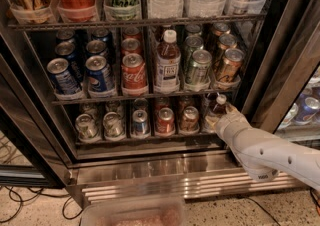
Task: Pick blue plastic bottle from bottom shelf of fridge
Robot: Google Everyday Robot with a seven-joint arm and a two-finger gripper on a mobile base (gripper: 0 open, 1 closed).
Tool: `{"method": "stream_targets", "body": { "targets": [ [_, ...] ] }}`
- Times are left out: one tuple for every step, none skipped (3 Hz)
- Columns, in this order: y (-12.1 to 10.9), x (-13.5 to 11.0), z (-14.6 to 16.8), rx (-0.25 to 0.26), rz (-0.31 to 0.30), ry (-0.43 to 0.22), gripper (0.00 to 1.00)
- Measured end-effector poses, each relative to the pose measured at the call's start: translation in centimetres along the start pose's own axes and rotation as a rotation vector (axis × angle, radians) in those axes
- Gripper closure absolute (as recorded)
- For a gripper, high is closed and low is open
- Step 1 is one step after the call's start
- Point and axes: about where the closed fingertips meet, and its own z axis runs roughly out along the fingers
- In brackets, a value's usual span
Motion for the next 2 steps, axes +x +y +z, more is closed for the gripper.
{"method": "stream_targets", "body": {
  "targets": [
    [0.11, -0.3, 0.42, -0.003, 0.005, -0.004, 0.35],
    [0.32, -0.45, 0.63, -0.006, 0.012, -0.005, 0.26]
  ]
}}
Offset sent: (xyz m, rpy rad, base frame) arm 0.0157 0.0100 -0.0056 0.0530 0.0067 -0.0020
